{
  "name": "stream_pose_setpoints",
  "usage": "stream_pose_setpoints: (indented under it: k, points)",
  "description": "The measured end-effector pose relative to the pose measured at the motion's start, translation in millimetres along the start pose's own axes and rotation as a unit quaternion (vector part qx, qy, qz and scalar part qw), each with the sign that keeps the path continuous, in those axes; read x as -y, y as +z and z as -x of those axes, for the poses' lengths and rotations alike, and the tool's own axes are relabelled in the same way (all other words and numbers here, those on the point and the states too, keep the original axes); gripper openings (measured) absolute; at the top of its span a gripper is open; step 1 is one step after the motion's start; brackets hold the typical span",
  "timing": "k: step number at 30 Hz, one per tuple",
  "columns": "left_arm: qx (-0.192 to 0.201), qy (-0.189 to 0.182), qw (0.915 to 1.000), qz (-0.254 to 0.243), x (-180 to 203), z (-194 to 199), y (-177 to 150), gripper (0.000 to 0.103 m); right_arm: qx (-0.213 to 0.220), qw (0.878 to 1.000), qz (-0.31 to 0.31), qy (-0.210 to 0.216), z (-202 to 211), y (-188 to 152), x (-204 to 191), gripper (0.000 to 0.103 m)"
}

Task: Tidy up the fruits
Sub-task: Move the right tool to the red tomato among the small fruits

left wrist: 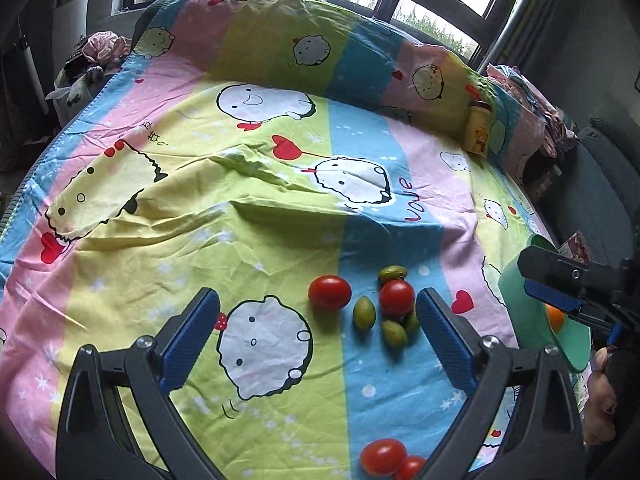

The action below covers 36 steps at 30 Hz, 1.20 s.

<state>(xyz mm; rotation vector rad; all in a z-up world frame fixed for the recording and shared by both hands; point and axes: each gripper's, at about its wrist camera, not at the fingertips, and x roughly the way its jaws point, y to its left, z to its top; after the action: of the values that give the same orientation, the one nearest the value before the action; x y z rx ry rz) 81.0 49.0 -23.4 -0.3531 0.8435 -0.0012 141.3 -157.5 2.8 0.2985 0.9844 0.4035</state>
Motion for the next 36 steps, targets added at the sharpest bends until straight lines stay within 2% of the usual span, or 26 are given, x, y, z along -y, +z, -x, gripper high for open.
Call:
stream_pose_setpoints:
  k: [4, 7, 9, 11, 14, 22, 24, 31, 36]
  points:
    - [-0.017, -0.008, 0.9996, 0.021, -7, -11, -2, 0.097, -0.026, 0.999, 0.006, 0.017, -26, -1, -10, 0.079]
    - [-0.017, -0.01, 0.9995, 0.025, -9, -15, -1, 0.093, -0.049, 0.999, 0.0, 0.022, -47, 0, -12, 0.065]
    - [-0.02, -0.008, 0.9991, 0.035, -10, -20, 0, 0.09, -0.063, 0.998, -0.008, 0.018, -59, 0, -12, 0.061]
    - [-0.029, -0.005, 0.9987, 0.04, -10, -27, 0, 0.077, -0.078, 0.997, -0.008, 0.012, -70, -1, -12, 0.052]
    - [-0.038, -0.01, 0.9985, 0.038, -7, -33, 0, 0.072, -0.085, 0.996, -0.001, 0.004, -80, -1, -14, 0.047]
    - [-0.061, -0.022, 0.997, 0.044, -6, -44, -1, 0.067, -0.097, 0.995, -0.004, 0.0, -95, 0, -11, 0.047]
    - [-0.057, -0.017, 0.9974, 0.039, -5, -45, -1, 0.065, -0.103, 0.995, -0.007, 0.005, -98, 0, -10, 0.041]
    - [-0.056, -0.003, 0.998, 0.029, -3, -47, -1, 0.063, -0.112, 0.994, -0.017, -0.007, -103, -1, -6, 0.041]
    - [-0.054, -0.011, 0.9981, 0.027, -1, -46, 0, 0.054, -0.112, 0.994, -0.018, -0.006, -106, -1, -7, 0.041]
